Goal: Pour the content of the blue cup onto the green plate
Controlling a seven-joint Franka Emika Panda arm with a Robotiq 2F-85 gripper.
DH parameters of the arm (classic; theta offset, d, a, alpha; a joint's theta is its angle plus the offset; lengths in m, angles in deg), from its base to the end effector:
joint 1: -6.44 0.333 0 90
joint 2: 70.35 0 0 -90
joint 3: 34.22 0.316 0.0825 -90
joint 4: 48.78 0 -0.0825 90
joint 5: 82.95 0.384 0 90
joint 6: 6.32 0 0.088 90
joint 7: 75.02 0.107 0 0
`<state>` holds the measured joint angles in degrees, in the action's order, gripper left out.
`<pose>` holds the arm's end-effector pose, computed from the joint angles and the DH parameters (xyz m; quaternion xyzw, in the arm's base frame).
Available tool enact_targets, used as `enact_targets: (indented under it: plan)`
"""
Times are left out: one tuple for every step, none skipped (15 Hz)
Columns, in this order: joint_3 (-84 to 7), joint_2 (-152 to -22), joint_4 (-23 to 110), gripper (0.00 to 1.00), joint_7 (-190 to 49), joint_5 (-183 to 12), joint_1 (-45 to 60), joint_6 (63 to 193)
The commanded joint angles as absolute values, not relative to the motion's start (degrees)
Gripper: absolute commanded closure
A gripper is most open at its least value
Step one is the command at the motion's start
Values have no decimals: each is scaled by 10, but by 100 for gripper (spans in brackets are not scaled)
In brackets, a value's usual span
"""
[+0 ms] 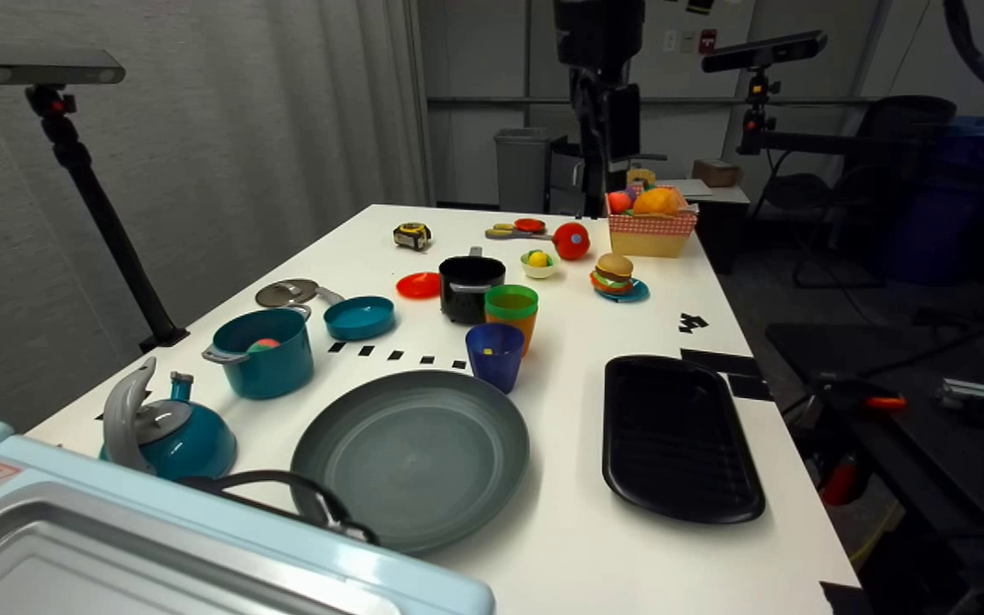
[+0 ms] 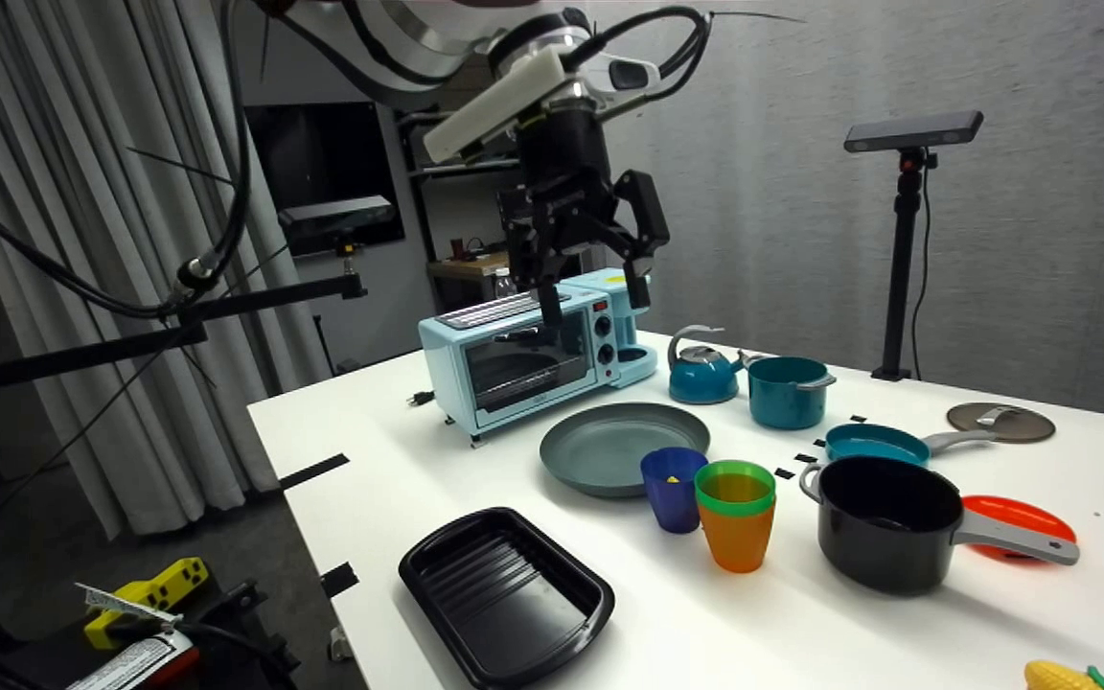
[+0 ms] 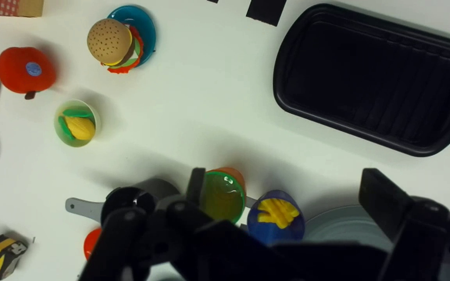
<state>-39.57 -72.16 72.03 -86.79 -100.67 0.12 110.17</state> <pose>0.5233 -0.1254 0.3953 0.9864 0.0768 -0.0793 0.1219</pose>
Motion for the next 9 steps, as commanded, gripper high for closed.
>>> enact_targets:
  plan:
    - [-400, -737, 706, 0, -863, -1006, 1, 1100]
    - [-401, -749, 696, 0, -860, -1005, 0, 1100]
    - [-401, -757, 690, 0, -858, -1005, 0, 1100]
    - [-401, -759, 687, 0, -856, -1005, 0, 1100]
    - [-400, -760, 686, 0, -856, -1005, 0, 1100]
    - [-397, -771, 677, 0, -838, -1000, 5, 1099]
    - [-391, -790, 664, 0, -829, -1005, 12, 1105]
    - [-391, -789, 666, 0, -826, -1013, 13, 1104]
    - [-389, -794, 664, 0, -831, -1021, 15, 1107]
